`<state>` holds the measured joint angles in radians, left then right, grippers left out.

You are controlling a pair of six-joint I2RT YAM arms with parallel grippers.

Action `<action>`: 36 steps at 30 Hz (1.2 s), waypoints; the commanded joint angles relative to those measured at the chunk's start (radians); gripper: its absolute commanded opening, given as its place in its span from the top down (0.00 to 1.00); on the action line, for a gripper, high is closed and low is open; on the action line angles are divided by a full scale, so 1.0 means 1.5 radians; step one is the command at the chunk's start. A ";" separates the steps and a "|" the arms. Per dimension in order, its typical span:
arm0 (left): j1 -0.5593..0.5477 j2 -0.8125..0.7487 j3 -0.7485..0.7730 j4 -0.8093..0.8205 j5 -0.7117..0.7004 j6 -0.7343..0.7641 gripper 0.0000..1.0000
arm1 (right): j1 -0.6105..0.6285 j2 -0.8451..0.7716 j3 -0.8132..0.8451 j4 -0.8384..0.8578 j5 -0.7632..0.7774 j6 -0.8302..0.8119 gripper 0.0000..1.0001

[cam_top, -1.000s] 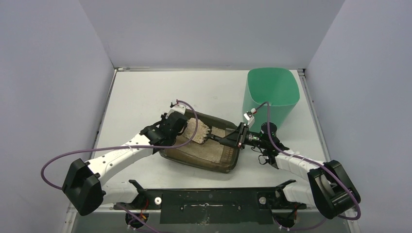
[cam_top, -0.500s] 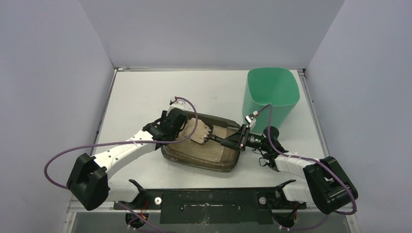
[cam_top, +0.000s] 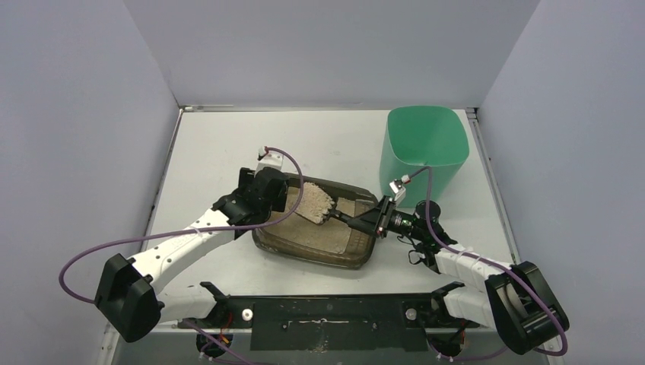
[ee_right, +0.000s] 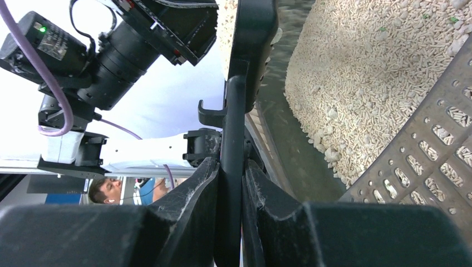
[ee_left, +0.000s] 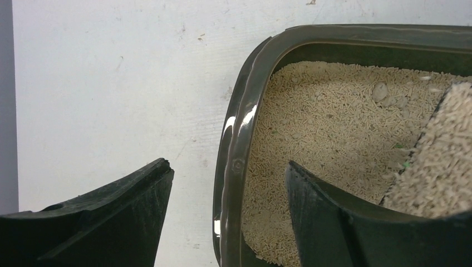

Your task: Clean the litter box

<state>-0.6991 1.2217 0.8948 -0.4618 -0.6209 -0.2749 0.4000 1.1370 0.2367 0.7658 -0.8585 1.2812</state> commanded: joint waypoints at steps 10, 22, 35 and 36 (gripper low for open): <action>0.003 -0.073 0.008 0.037 -0.032 -0.018 0.18 | 0.006 -0.016 0.005 0.086 0.014 0.016 1.00; 0.002 -0.100 0.004 0.039 -0.041 -0.018 0.13 | 0.013 -0.036 -0.022 0.145 0.042 0.042 1.00; 0.002 -0.107 0.001 0.040 -0.041 -0.022 0.10 | 0.036 -0.041 -0.011 0.105 0.057 0.038 1.00; 0.002 -0.106 0.001 0.040 -0.040 -0.022 0.09 | 0.026 -0.050 -0.010 0.058 0.070 0.023 1.00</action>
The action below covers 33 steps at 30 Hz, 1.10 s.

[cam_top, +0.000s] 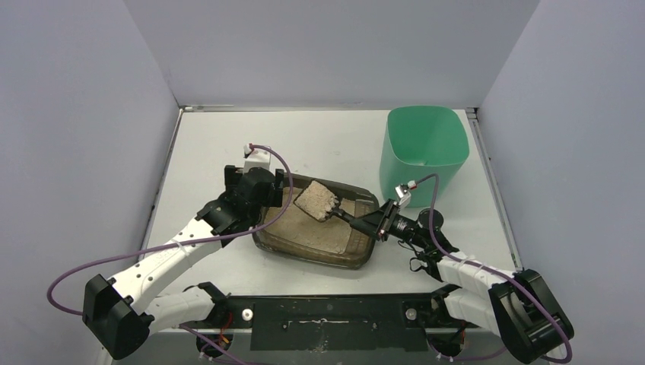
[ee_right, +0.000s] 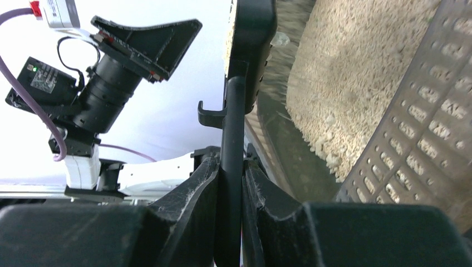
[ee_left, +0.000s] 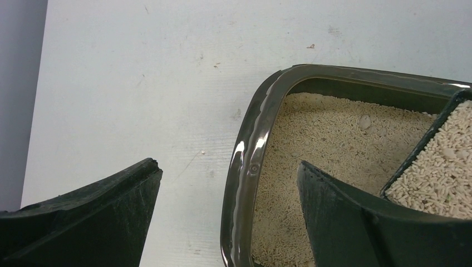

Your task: Clean the litter box

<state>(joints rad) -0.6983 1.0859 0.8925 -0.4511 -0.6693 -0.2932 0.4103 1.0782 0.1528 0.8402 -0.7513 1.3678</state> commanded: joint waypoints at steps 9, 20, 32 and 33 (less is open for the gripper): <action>0.001 -0.020 0.006 0.034 -0.005 -0.012 0.04 | 0.006 -0.013 0.002 0.107 0.001 0.024 1.00; 0.000 -0.021 0.007 0.032 -0.001 -0.009 0.03 | -0.027 -0.004 0.007 0.061 -0.016 0.033 1.00; -0.001 -0.026 0.005 0.029 -0.002 -0.010 0.03 | -0.027 0.004 0.019 0.042 -0.034 0.032 1.00; -0.001 -0.027 0.007 0.030 -0.002 -0.010 0.03 | -0.030 -0.009 0.005 0.061 -0.018 0.041 1.00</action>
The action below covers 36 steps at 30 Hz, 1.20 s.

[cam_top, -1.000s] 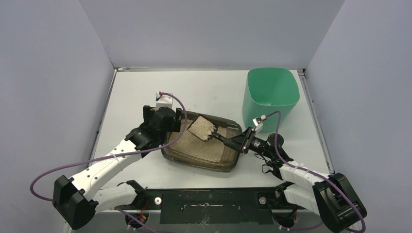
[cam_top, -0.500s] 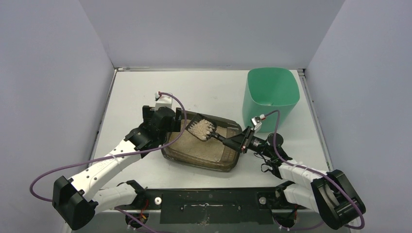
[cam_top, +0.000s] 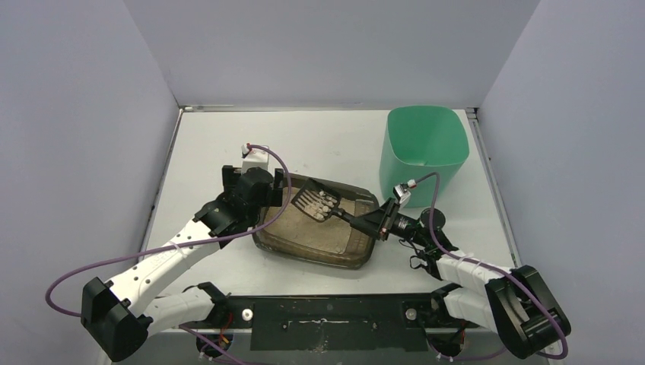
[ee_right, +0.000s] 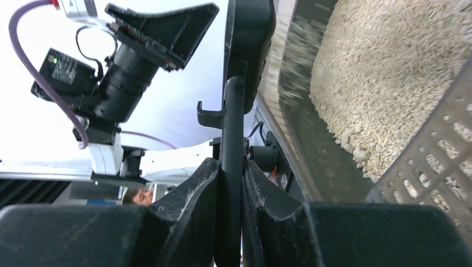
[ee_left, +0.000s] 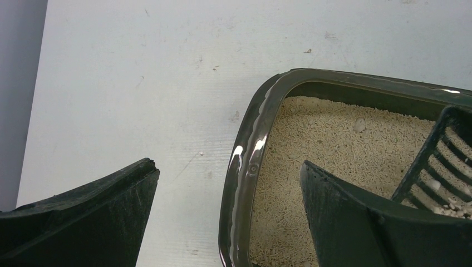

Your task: Clean the litter box

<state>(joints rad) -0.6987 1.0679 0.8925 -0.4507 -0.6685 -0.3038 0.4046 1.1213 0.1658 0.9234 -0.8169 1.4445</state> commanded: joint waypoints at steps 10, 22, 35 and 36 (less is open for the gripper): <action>-0.004 -0.023 0.003 0.026 -0.011 -0.004 0.03 | 0.007 -0.045 0.030 -0.075 0.012 -0.050 1.00; -0.008 -0.027 0.003 0.024 -0.015 -0.004 0.03 | -0.011 -0.054 0.033 -0.099 0.006 -0.056 1.00; -0.011 -0.023 0.003 0.024 -0.017 0.000 0.03 | -0.020 -0.130 0.082 -0.185 0.032 -0.087 1.00; -0.012 -0.023 0.004 0.024 -0.016 0.000 0.03 | -0.021 -0.138 0.094 -0.205 0.038 -0.093 1.00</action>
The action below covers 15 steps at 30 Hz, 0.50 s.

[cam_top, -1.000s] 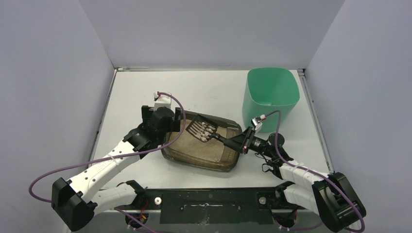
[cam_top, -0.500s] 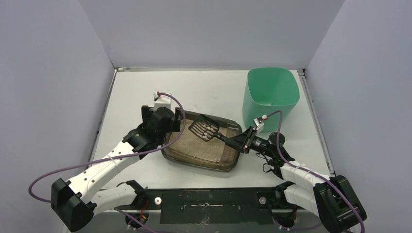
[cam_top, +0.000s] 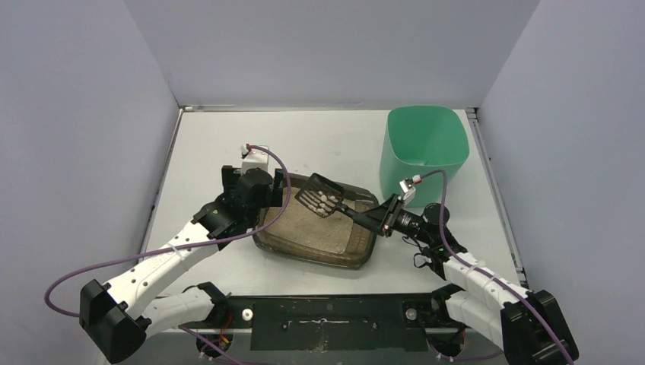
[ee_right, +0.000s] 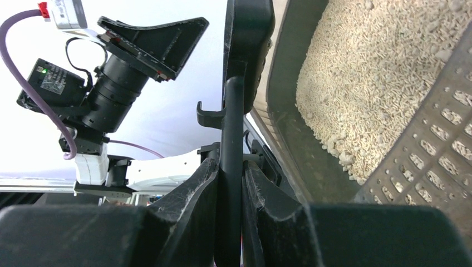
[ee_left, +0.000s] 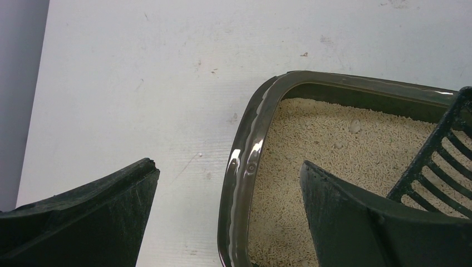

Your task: Clean the litter box

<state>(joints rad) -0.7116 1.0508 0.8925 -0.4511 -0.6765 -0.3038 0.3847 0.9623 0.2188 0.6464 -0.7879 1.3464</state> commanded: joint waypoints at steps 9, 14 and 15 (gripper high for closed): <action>-0.002 -0.017 0.006 0.028 -0.001 0.004 0.03 | -0.013 -0.114 0.150 -0.176 0.136 -0.052 1.00; -0.002 -0.025 0.008 0.027 0.006 0.005 0.03 | -0.016 -0.149 0.211 -0.256 0.219 -0.044 1.00; -0.002 -0.028 0.008 0.026 0.007 0.006 0.03 | -0.017 -0.155 0.220 -0.267 0.242 -0.039 1.00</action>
<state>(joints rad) -0.7120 1.0447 0.8925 -0.4511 -0.6743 -0.3031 0.3706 0.7723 0.4637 0.3183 -0.5674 1.2865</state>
